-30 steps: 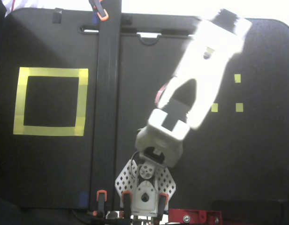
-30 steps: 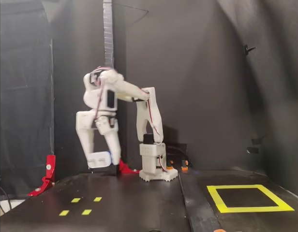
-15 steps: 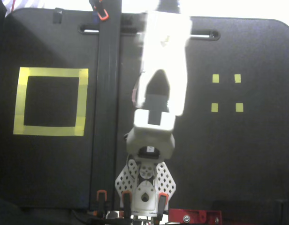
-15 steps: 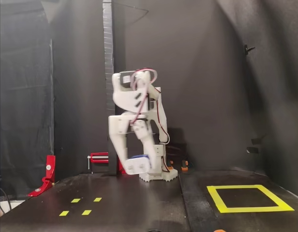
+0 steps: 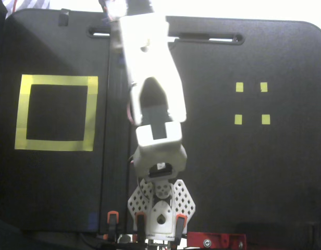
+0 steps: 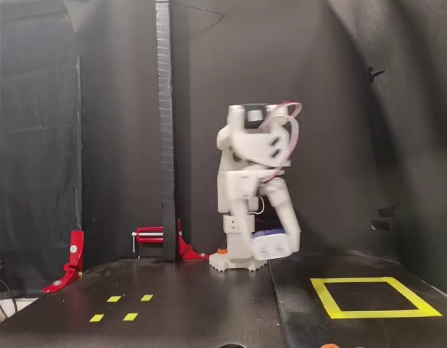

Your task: Grasp the block and place it in the designated area.

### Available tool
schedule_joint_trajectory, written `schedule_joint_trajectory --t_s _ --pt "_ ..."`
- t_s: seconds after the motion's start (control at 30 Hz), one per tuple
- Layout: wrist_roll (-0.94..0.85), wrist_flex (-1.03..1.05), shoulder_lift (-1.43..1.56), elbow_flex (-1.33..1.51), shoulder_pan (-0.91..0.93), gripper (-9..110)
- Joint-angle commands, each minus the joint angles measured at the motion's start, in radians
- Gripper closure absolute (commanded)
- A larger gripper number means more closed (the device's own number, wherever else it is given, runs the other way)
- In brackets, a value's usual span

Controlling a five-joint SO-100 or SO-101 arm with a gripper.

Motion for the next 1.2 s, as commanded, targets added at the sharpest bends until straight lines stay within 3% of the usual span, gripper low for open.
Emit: schedule_joint_trajectory --t_s 0.0,0.63,1.17 --pt "0.051 0.009 0.063 0.000 -0.063 77" --pt "0.436 0.032 0.075 0.041 -0.486 77" --pt "0.474 0.002 0.029 0.046 -0.534 77"
